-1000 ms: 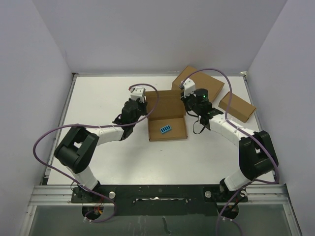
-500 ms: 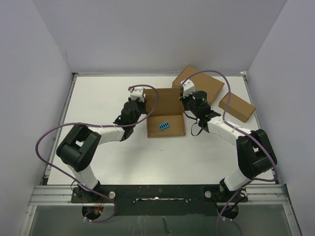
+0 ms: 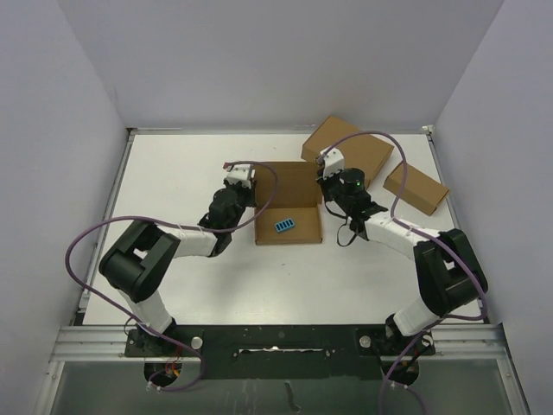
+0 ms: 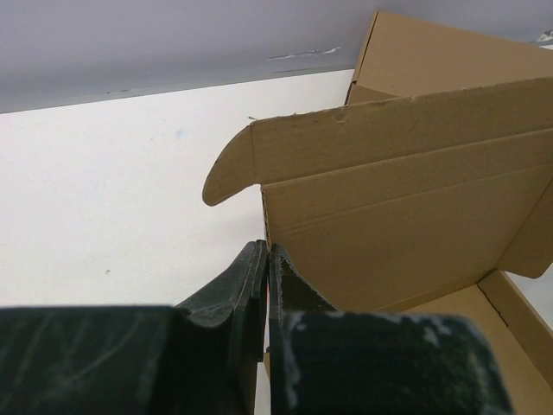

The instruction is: Fold the paper box

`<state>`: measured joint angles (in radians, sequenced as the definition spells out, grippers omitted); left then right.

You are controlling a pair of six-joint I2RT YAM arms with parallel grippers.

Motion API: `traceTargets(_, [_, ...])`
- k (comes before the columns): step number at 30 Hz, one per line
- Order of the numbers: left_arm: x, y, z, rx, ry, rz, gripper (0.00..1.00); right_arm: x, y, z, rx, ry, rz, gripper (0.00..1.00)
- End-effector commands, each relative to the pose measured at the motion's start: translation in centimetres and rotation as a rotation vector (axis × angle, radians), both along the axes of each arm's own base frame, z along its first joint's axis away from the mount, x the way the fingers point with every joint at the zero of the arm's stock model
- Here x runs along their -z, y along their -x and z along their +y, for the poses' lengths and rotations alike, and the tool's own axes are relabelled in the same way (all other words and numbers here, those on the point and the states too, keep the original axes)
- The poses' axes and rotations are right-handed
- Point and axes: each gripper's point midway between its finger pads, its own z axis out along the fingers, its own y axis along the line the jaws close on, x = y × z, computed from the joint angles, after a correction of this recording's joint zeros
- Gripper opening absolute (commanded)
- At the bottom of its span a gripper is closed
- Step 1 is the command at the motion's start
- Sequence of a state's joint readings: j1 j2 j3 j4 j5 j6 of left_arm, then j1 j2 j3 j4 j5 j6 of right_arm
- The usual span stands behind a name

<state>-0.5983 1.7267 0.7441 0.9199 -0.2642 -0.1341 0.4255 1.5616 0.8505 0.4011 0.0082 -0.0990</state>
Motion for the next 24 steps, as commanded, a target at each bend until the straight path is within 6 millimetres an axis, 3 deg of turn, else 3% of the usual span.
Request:
traceTargets(1, [-2.2,1.8,-3.7,0.148,0.059,-0.080,0.00,-2.9,1.8,3.8,-0.141,-0.122,-0.047,0.01])
traceTargets(24, [-1.4,4.2,-4.0,0.161,0.037,-0.075,0.00,-2.1,4.7,3.8,-0.129,-0.151,0.076,0.03])
